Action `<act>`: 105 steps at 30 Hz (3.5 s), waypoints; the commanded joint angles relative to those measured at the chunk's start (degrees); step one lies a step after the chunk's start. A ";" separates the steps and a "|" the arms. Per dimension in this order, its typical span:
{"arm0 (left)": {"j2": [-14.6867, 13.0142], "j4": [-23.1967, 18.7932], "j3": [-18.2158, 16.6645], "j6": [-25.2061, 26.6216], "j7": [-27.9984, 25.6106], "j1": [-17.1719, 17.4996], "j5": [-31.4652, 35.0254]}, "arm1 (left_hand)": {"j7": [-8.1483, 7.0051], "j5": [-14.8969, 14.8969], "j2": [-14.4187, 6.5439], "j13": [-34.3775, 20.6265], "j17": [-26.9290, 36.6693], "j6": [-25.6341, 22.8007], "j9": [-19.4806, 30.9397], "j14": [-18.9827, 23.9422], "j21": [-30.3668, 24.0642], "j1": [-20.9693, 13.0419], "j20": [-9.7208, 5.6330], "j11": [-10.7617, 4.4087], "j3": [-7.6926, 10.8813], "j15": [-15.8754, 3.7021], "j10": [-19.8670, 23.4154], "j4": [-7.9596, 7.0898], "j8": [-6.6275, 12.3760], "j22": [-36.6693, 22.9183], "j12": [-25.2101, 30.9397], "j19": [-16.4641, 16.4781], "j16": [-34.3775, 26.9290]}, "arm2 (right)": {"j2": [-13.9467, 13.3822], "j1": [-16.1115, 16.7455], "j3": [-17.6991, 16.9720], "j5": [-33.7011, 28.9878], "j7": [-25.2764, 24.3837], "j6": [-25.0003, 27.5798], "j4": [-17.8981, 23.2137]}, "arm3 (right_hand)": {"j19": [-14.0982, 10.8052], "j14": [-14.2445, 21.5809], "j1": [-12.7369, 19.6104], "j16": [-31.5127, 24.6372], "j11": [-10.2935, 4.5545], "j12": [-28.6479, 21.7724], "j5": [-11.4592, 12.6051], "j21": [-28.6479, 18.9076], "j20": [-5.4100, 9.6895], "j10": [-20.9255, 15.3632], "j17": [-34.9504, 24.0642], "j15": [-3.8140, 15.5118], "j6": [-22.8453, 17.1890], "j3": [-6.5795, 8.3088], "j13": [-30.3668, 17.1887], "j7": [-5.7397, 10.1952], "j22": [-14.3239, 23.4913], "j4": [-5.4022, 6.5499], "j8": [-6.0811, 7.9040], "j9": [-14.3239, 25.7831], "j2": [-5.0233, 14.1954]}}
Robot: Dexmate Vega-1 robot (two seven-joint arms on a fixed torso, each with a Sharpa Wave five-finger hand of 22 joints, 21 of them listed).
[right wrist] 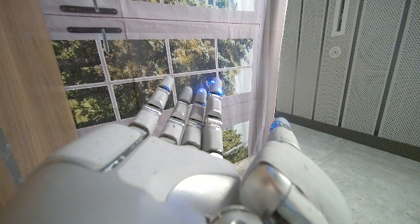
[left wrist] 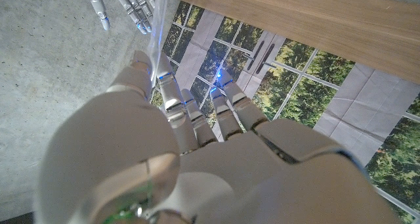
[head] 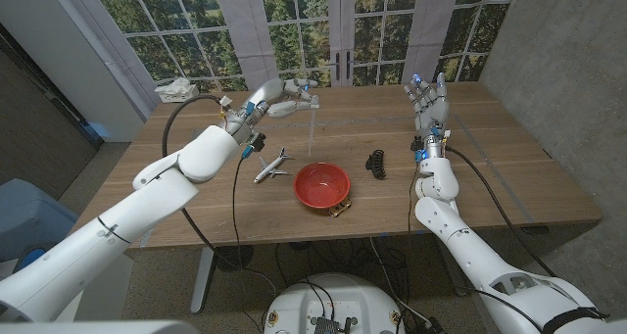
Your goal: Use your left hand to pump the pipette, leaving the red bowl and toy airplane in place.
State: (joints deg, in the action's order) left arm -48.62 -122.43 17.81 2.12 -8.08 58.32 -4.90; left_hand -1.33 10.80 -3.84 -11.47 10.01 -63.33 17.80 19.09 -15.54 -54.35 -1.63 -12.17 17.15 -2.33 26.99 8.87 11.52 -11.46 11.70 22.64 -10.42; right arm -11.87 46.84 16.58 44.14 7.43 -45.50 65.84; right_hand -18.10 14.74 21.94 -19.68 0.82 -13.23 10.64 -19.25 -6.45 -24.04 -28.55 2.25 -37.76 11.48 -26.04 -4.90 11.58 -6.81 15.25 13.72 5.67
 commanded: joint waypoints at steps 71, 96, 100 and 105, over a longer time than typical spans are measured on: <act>17.37 15.01 -0.69 -11.56 -17.63 3.05 -5.85 | -1.53 -0.12 -0.62 -0.03 -0.01 1.99 -1.63 0.26 -0.20 0.95 0.89 -0.06 -0.25 -5.85 -0.40 0.43 -0.74 -0.08 0.21 0.18 -0.30 | -13.15 -2.29 4.59 -13.80 -8.65 16.18 8.68 | 0.19 -0.89 -0.76 0.73 0.55 -0.06 0.31 0.28 -1.78 1.41 -0.49 -0.92 1.92 0.57 -0.11 0.84 0.13 -1.05 -1.62 0.03 0.42; 19.40 14.33 -2.39 -4.29 -28.97 4.30 -0.33 | -1.82 -0.08 -0.93 -0.04 -0.03 2.36 -2.15 0.28 -0.26 0.60 1.05 -0.01 -0.08 -5.68 -0.62 0.63 -0.63 -0.08 0.21 0.31 -0.27 | -13.33 -3.64 5.70 -14.35 -6.89 16.24 7.43 | 0.37 -1.01 -0.98 0.87 0.47 -0.09 0.29 0.36 -1.88 1.46 -0.57 -0.95 1.80 0.70 -0.12 0.81 0.15 -1.19 -1.63 0.08 0.38; 19.63 14.42 -2.65 -2.96 -30.28 4.24 0.33 | -1.82 -0.08 -0.95 -0.04 -0.04 2.39 -2.21 0.27 -0.28 0.56 1.11 0.02 -0.07 -5.65 -0.49 0.65 -0.61 -0.08 0.27 0.34 -0.27 | -13.18 -3.86 5.80 -14.62 -7.07 16.09 7.08 | 0.39 -1.00 -1.01 0.89 0.55 -0.08 0.28 0.37 -1.89 1.52 -0.58 -0.96 1.77 0.72 -0.12 0.85 0.15 -1.21 -1.63 0.07 0.36; 19.59 14.52 -2.65 -1.19 -31.88 3.97 1.85 | -1.87 -0.08 -0.97 -0.04 -0.04 2.59 -2.29 0.21 -0.26 0.51 1.22 0.02 -0.06 -5.38 -0.57 0.67 -0.65 -0.08 0.25 0.29 -0.24 | -13.11 -4.21 6.12 -15.40 -7.39 16.04 6.85 | 0.42 -0.99 -1.07 0.90 0.54 -0.08 0.28 0.39 -1.85 1.52 -0.59 -0.93 1.83 0.74 -0.12 0.81 0.15 -1.23 -1.66 0.09 0.35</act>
State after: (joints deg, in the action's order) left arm -29.42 -107.79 15.51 -2.78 -35.78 62.49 -6.14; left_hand -3.27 10.80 -4.47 -11.47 9.88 -60.98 15.41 19.13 -15.54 -53.63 -0.81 -12.17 16.84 -2.36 26.58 9.20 10.80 -11.46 11.70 22.85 -10.42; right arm -25.19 43.25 22.21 29.69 0.27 -29.29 73.29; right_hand -17.57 13.82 21.24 -18.79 1.32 -13.23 10.64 -19.26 -8.19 -22.91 -28.81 1.32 -36.10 12.11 -26.04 -4.08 11.58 -7.75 13.93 13.73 6.34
